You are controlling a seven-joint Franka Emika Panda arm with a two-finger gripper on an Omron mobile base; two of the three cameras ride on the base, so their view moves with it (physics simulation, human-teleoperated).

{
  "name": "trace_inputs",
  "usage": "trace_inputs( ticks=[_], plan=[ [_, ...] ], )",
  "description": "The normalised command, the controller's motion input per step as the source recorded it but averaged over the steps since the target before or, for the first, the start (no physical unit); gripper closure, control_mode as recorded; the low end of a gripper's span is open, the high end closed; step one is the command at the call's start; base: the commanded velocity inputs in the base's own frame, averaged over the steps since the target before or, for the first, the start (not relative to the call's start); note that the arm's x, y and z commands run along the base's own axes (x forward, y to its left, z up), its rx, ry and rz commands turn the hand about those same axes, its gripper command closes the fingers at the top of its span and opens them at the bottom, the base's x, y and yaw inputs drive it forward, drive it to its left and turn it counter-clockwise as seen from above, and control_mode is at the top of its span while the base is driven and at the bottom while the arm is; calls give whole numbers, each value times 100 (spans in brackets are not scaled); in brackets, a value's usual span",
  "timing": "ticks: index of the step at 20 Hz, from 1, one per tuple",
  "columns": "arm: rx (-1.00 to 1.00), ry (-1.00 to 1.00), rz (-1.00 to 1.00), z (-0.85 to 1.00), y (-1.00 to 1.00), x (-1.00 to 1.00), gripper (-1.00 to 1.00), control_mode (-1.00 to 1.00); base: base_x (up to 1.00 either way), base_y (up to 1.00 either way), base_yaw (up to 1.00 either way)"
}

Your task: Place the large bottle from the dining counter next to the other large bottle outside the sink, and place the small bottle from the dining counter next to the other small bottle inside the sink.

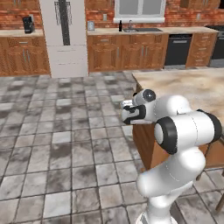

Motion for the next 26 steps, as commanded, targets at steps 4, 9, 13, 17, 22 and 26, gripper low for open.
trace_inputs(
  ticks=[4,9,13,17,22,26],
  plan=[
    [0,0,0,0,0,0,100,100,58,77,1],
    [0,0,0,0,0,0,100,100,94,48,0],
    [0,0,0,0,0,0,100,100,100,21,0],
    [0,0,0,0,0,0,100,100,100,16,0],
    [0,0,0,0,0,0,100,100,100,12,-1],
    [0,0,0,0,0,0,100,100,100,9,-2]
  ],
)
